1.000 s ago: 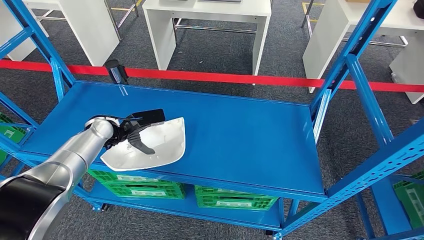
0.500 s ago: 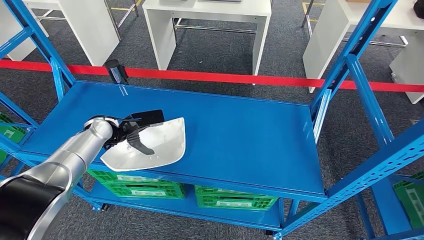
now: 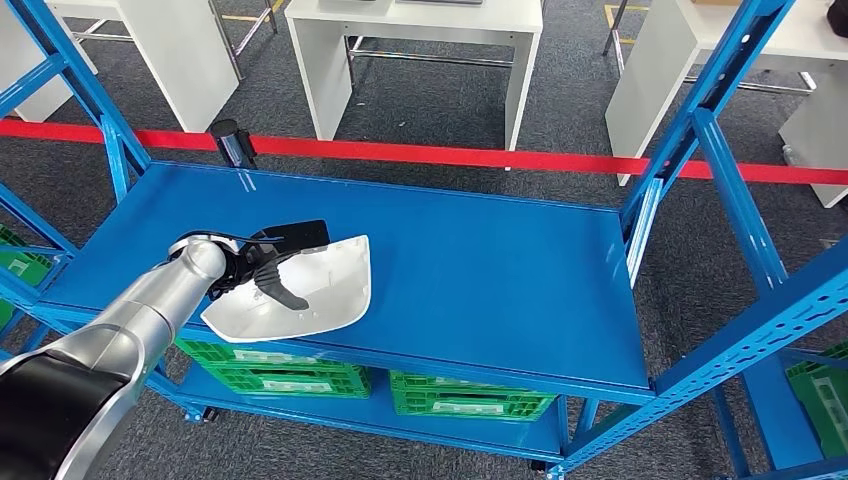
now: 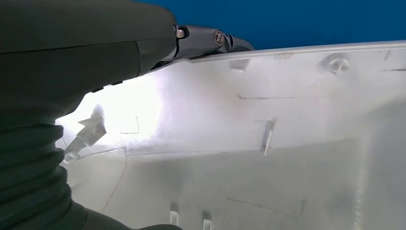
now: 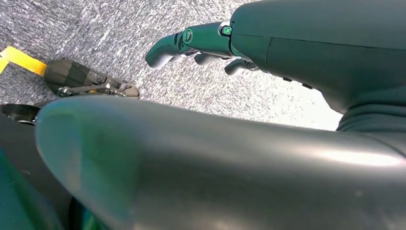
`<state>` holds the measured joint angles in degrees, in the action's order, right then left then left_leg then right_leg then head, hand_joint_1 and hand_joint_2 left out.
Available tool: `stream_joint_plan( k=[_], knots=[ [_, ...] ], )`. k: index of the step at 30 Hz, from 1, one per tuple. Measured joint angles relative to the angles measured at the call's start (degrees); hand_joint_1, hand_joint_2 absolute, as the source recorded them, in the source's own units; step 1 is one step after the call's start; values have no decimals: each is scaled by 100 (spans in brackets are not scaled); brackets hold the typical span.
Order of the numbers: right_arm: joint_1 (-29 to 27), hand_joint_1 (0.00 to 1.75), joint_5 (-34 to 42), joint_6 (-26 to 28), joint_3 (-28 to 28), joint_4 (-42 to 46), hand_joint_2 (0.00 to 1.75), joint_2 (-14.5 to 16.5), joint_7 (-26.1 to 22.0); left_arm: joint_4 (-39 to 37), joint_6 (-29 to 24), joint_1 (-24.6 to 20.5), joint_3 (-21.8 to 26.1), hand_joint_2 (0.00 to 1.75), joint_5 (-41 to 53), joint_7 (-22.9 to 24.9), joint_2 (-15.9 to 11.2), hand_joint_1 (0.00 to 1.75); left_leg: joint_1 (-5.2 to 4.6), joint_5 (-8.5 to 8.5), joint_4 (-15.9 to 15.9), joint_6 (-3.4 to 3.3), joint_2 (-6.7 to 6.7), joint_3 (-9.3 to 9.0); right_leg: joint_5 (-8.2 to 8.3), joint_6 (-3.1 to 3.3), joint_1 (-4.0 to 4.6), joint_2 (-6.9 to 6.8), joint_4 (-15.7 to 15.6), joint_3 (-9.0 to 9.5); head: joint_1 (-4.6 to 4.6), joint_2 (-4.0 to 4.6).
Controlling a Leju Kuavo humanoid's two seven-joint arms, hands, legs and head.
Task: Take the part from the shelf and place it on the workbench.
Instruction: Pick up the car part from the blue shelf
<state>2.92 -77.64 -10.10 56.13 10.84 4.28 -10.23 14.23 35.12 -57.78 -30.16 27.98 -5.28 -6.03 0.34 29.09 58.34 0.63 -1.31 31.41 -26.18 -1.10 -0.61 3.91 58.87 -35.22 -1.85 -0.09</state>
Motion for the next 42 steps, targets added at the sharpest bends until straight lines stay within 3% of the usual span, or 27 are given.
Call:
stream_joint_plan(
  k=[3, 7, 13, 17, 41, 42],
  knots=[
    [0, 0, 0, -1, 0, 0, 0, 0, 1, -1, -48, 0, -19, 175, 13, -7, 1, 0, 0, 0, 0, 0, 0, 0, 0, 0, 0, 0, 0, 0, 1, 1],
    [0, 0, 0, 0, 0, 0, 0, 0, 0, -2, -52, 0, -27, 0, 14, -36, 2, 0, 0, 0, 0, 0, 0, 0, 0, 0, 0, 0, 0, -1, 0, 0],
    [0, 0, 0, -1, 0, 0, 0, 1, 0, -2, -26, -1, -30, 0, 34, -17, 0, 0, 0, 0, 0, 0, 0, 0, 0, 0, 0, 0, 0, -1, 0, 0],
    [0, 0, 0, -2, 0, 0, 0, 4, 1, -2, -14, -3, -31, 175, 38, 4, 0, 0, 0, 0, 0, 0, 0, 0, 0, 0, 0, 0, 0, -1, 0, 1],
    [1, 0, -17, -2, 0, 0, 0, 20, 7, -2, 20, -16, -127, 175, 96, 25, 0, 0, 0, 0, 0, 0, 0, 0, 0, 0, 0, 0, 0, 0, 0, 0],
    [1, 0, -17, -2, 0, 0, 0, 20, 7, -2, 20, -16, -129, 175, 96, 28, 0, 44, 0, 0, 0, 0, 0, 0, 0, 0, 0, 0, 0, 0, 0, 0]
  ],
)
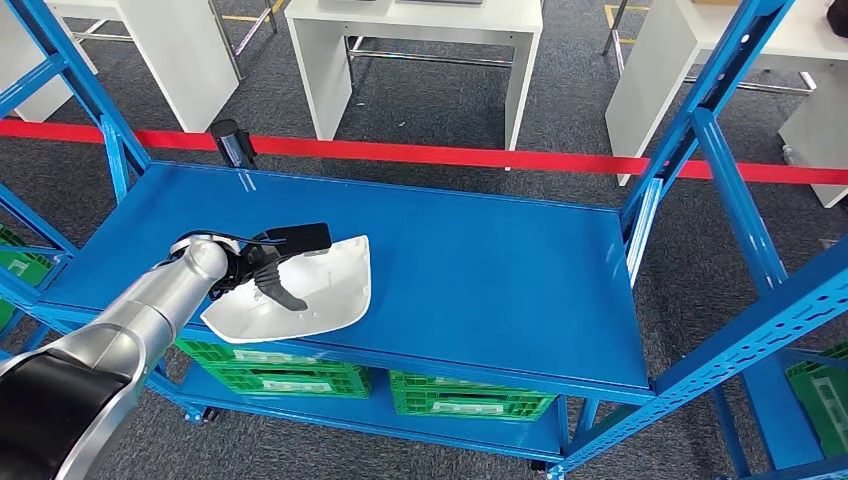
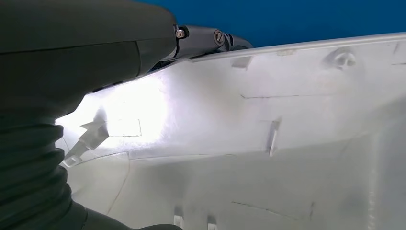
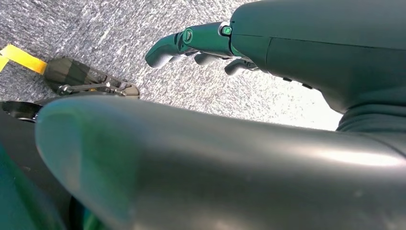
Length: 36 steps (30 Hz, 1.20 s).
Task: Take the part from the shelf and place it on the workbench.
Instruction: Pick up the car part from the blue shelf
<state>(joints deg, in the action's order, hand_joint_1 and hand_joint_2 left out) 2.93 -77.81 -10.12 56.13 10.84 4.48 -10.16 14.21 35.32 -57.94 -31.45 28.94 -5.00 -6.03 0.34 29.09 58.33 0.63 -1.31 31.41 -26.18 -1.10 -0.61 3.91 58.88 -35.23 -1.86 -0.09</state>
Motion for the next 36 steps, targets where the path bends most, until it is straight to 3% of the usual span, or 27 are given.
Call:
stream_joint_plan(
  k=[3, 26, 36],
  knots=[
    [0, 0, -1, 0, 0, 0, 0, 0, 0, -1, 0, -4, -20, 175, 2, 4, 0, 175, 0, 0, 0, 0, 0, 0, 0, 0, 0, 0, 0, 0, 0, 0],
    [3, 0, 17, 18, 0, 0, 0, 14, -20, -8, -227, 59, -103, 175, 111, -55, -31, 175, 0, 0, 0, 0, 0, 3, -1, 1, 0, 0, 0, -3, 1, 1],
    [1, 0, 26, 33, 1, 0, 0, 15, -114, 23, -886, 84, -152, 175, 118, -481, -36, 175, 0, 0, 0, 0, 0, 4, -1, 1, 0, 0, 1, -3, 1, 1]
  ],
)
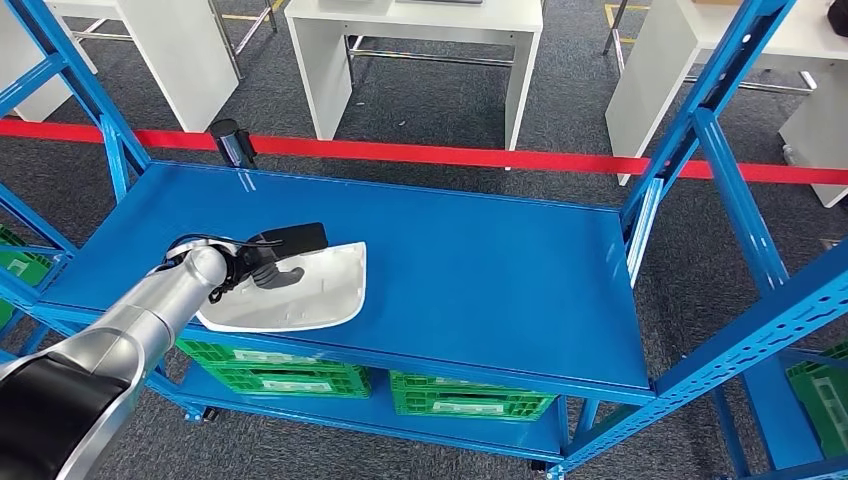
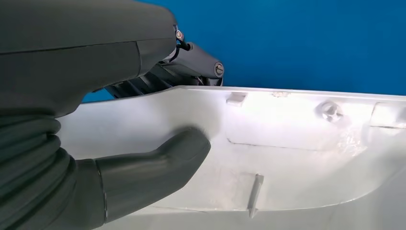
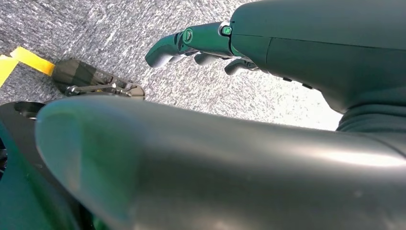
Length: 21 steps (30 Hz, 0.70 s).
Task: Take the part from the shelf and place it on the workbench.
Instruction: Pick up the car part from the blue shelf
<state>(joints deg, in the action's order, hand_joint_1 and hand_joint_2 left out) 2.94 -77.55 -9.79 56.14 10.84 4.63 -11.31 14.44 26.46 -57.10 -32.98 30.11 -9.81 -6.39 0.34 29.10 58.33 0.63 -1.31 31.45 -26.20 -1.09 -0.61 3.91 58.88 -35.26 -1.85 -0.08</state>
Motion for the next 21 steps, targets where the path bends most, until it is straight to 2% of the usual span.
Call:
stream_joint_plan(
  k=[7, 13, 15, 19, 21],
  knots=[
    [0, 0, 48, 44, 10, 0, 0, 0, -6, 145, -659, 135, 74, 175, -424, -882, -36, 175, 0, 0, 0, 0, 0, 1, -1, 1, 0, 0, 0, 0, 0, -1],
    [0, 0, 62, 56, 10, 0, 0, 0, -6, 245, -752, 218, 184, 175, -553, -1125, -45, 175, 0, 0, 0, 0, 0, 1, -1, 1, 0, 0, 0, -1, 1, -1],
    [1, 0, 69, 58, 11, 0, 0, 0, -8, 318, -815, 275, 260, 175, -762, -1464, -40, 175, 0, 0, 0, 0, 0, 1, -1, 1, 0, 0, 0, -2, 1, -1],
    [12, 0, 90, 62, 34, 0, 0, 2, -11, 792, -853, 587, 647, 175, -1635, -2460, 89, 175, -2, 0, 0, 0, -8, 0, -2, 1, -2, -5, -1, -2, 1, -1],
    [29, 0, 103, 73, 61, 0, 0, 8, -26, 1365, -717, 899, 899, 175, -2259, -2614, 248, 175, -6, 1, 0, -2, -11, 1, -3, 0, -5, -8, -1, -1, 1, -1]
  ],
)
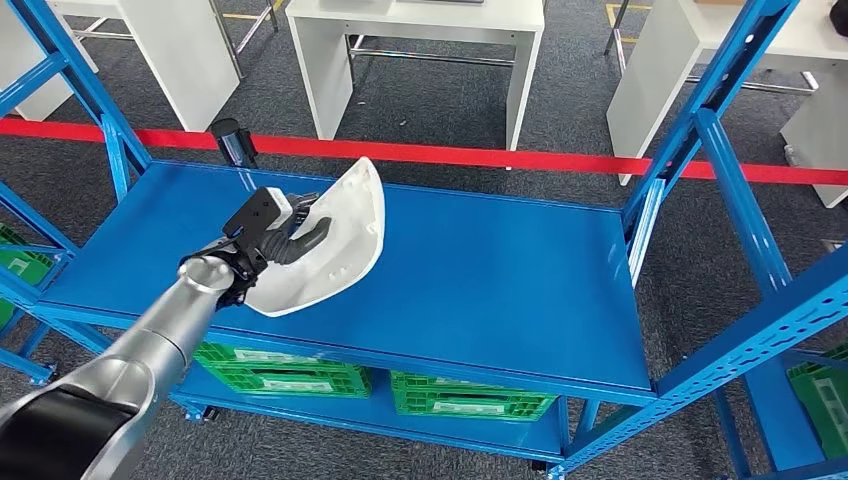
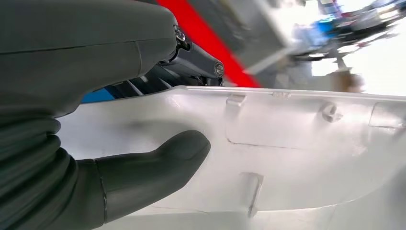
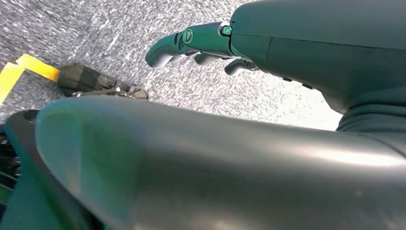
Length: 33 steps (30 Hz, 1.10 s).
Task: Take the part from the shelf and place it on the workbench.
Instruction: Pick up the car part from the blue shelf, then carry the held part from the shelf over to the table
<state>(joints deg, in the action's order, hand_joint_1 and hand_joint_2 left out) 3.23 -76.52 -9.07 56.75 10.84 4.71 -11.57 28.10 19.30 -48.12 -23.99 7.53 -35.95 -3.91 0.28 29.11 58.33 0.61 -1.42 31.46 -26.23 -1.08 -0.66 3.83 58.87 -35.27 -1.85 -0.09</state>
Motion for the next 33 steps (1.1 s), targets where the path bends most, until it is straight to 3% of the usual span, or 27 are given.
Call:
stream_joint_plan(
  k=[6, 12, 21, 26, 28, 31, 32, 33],
  knots=[
    [16, 0, 106, 46, 91, 0, 0, 28, -82, 2568, -45, 1292, 317, 175, -1903, 382, 471, 175, -11, 14, 0, -16, 5, 1, -9, -10, -12, 4, -2, -1, 1, 1],
    [6, 0, 154, 69, 171, 0, 0, 32, -78, 4773, -321, 2376, 311, 175, -2141, 428, 555, 175, -10, 18, -3, -15, 3, 1, -20, -16, -12, 1, -2, -2, -1, 0],
    [17, 0, 201, 79, 228, 0, 0, 38, -132, 6309, -553, 3100, 177, 175, -1917, 149, 549, 175, -52, 33, 14, -45, 2, 8, -18, -45, -62, -1, -9, 5, -1, 0],
    [16, 0, 209, 105, 245, 0, 0, 44, -125, 6776, -687, 3358, 3, 175, -1804, 64, 553, 175, -65, -15, -4, -131, 23, -17, -3, -121, -85, -5, -17, 9, -2, 1],
    [22, 0, 215, 115, 257, 0, 0, 41, -59, 6933, -711, 3429, -58, 175, -1779, 64, 562, 175, -34, -82, -74, -186, 66, -42, -194, -147, -74, -136, 206, -82, 22, 1],
    [44, 0, 270, 134, 297, 0, 0, 38, 96, 7088, -721, 3555, -101, 175, -1770, 89, 566, 175, -27, -108, -81, -210, 152, -13, -762, -187, -75, -298, 1232, -503, 58, 0],
    [46, 0, 286, 140, 314, 0, 0, 37, 141, 7119, -721, 3601, -111, 175, -1769, 97, 566, 175, -27, -108, -66, -209, 178, 5, -836, -201, -80, -304, 1487, -595, 60, 0],
    [46, 0, 296, 140, 329, 0, 0, 32, 175, 7148, -721, 3643, -118, 175, -1769, 99, 566, 175, -23, -107, -47, -204, 199, 22, -798, -210, -85, -306, 1534, -583, 62, 1]
  ],
)
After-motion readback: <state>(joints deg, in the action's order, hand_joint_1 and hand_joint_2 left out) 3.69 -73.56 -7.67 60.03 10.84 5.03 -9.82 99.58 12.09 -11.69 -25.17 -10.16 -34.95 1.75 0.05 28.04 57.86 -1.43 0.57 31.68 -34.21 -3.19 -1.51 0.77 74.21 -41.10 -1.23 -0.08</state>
